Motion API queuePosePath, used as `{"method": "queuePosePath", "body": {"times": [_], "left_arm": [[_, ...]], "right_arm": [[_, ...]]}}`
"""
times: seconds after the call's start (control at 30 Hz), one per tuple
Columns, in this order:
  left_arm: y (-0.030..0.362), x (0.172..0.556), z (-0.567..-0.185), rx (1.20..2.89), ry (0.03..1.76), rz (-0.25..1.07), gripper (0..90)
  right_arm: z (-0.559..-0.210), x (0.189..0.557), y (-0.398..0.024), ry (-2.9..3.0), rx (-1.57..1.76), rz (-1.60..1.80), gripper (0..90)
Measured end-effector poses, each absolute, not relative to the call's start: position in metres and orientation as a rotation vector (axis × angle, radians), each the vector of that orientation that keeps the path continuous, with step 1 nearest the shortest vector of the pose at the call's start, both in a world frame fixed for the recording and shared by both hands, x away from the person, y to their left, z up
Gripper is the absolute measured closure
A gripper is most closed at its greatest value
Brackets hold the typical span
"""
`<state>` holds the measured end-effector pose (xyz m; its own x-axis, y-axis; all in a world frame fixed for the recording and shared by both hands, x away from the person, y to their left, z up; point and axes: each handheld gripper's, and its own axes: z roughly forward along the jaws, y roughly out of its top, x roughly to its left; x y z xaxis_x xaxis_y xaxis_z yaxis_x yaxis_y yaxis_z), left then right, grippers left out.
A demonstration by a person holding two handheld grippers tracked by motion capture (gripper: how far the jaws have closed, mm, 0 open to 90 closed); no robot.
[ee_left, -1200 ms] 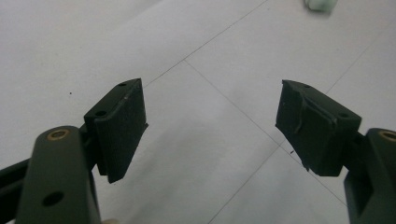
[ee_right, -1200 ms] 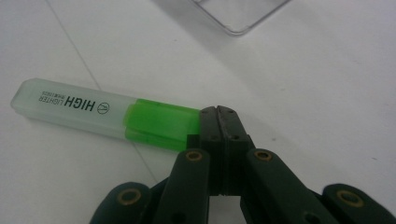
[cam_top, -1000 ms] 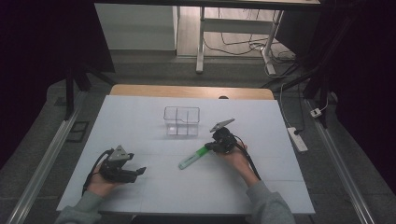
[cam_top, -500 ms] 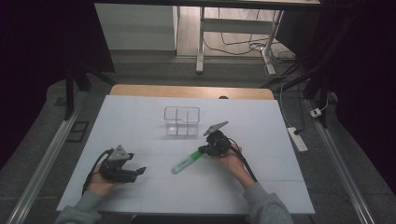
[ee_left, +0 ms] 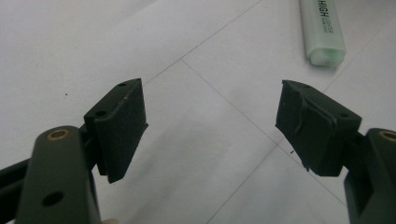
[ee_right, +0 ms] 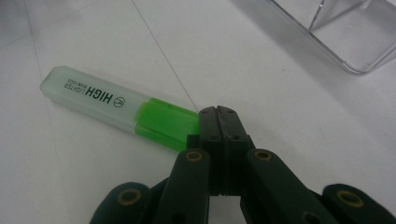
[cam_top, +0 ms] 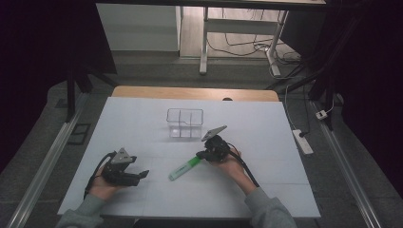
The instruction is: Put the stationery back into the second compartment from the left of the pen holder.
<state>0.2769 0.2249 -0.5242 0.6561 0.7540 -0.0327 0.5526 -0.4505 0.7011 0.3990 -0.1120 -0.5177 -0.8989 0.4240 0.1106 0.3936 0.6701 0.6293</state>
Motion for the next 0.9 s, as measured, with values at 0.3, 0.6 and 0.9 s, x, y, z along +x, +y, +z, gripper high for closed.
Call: {"method": "queuePosePath", "body": {"times": [0.3,0.6,0.9], "left_arm": [[0.224,0.278,-0.525,2.18,1.003,0.368,24.2],[0.223,0.277,-0.525,2.183,0.999,0.37,24.2],[0.223,0.278,-0.525,2.181,0.995,0.365,24.2]], "right_arm": [[-0.519,0.395,-0.104,2.844,0.668,1.069,89.7],[-0.518,0.394,-0.105,2.832,0.668,1.074,89.8],[-0.502,0.379,-0.146,2.715,0.733,1.103,89.8]]}}
